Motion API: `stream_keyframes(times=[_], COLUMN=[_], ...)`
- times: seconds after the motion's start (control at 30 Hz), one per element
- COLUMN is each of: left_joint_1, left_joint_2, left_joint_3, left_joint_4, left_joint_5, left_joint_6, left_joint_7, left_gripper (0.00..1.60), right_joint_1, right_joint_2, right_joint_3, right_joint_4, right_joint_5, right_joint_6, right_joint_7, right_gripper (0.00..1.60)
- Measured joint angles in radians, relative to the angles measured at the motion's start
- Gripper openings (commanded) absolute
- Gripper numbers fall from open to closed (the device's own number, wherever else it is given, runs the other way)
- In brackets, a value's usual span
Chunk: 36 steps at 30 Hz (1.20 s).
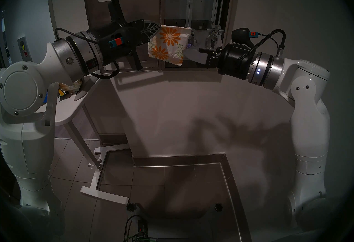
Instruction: Open the dispenser door, put the pads inside, close the door
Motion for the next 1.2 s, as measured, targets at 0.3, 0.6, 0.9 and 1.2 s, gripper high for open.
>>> stream_keyframes(times=[0.3,0.6,0.9,1.2], left_joint_1=[-0.001,-0.002,-0.003,-0.003], left_joint_2=[-0.002,-0.005,-0.008,-0.010], left_joint_3=[0.000,0.000,-0.001,-0.001], left_joint_4=[0.000,0.000,0.000,0.000], left_joint_5=[0.002,0.003,0.005,0.006], left_joint_6=[0.000,0.000,0.000,0.000], left_joint_7=[-0.003,-0.005,-0.008,-0.010], left_gripper=[0.00,0.00,0.00,0.00], right_joint_1=[0.038,0.091,0.131,0.154], right_joint_2=[0.035,0.027,0.014,0.004], right_joint_3=[-0.010,-0.081,-0.132,-0.155], right_joint_4=[0.007,0.031,0.064,0.093], right_joint_5=[0.040,0.058,0.063,0.064], right_joint_6=[0.000,0.000,-0.001,-0.007], right_joint_7=[-0.025,-0.052,-0.067,-0.071], right_gripper=[1.60,1.60,1.60,1.25])
